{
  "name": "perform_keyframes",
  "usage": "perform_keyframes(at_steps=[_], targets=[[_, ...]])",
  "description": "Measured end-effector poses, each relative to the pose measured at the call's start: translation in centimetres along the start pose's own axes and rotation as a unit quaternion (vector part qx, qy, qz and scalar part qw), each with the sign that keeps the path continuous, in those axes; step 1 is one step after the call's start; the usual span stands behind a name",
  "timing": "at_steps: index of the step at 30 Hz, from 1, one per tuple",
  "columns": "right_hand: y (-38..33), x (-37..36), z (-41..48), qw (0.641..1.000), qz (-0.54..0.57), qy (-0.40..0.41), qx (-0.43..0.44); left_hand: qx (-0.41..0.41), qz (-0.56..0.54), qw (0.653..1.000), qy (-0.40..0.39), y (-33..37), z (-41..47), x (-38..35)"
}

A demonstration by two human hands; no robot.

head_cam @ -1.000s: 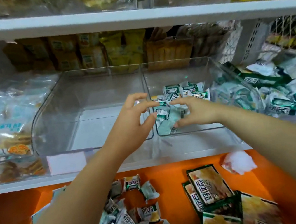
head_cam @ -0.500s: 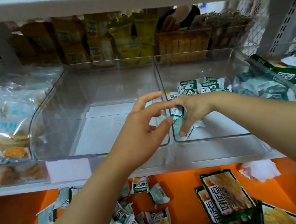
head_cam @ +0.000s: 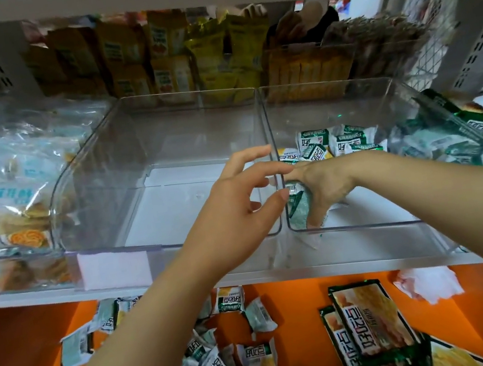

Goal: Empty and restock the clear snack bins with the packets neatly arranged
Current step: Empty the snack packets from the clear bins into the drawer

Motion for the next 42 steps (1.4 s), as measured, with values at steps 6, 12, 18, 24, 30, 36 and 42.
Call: perform_keyframes(at_steps=[6,12,18,24,30,36,42], targets=[[1.4,0.6,-3.2,0.993,0.081,0.084,0.012,-0.007,-0.007,1.0,0.001,-0.1,0.1,0.1],[0.7,4.3,-10.4,0.96,0.155,0.232,0.017,-0.019,0.007,1.0,0.001,-0.3,0.1,0.1],[-3.9,5.7,-18.7,0.935,0.188,0.292,0.067,-0.035,0.084,0.996,-0.002,0.6,-0.5,0.3],[-9.8,0.7,-21.6,0.944,0.201,0.233,0.121,-0.047,0.218,0.974,-0.029,0.4,-5.3,5.6],[-15.4,-8.4,-16.9,0.969,0.187,0.107,0.118,0.002,0.343,0.936,-0.085,-1.1,-9.6,11.1],[-19.5,-16.6,-8.8,0.971,0.218,0.063,0.074,0.007,0.339,0.939,-0.053,-2.5,-10.9,12.9],[-22.7,-19.3,-4.2,0.966,0.248,0.028,0.065,-0.012,0.364,0.931,-0.04,-2.7,-10.6,12.5]])
Point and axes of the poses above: each hand's wrist, its own z-axis towards the middle knuckle, its own x-axis out of the back of the hand, y = z × x, the point moved 6 cm from there along z, towards the middle knuckle, and after that the axes turned 9 degrees about y, right-handed, at the moved point
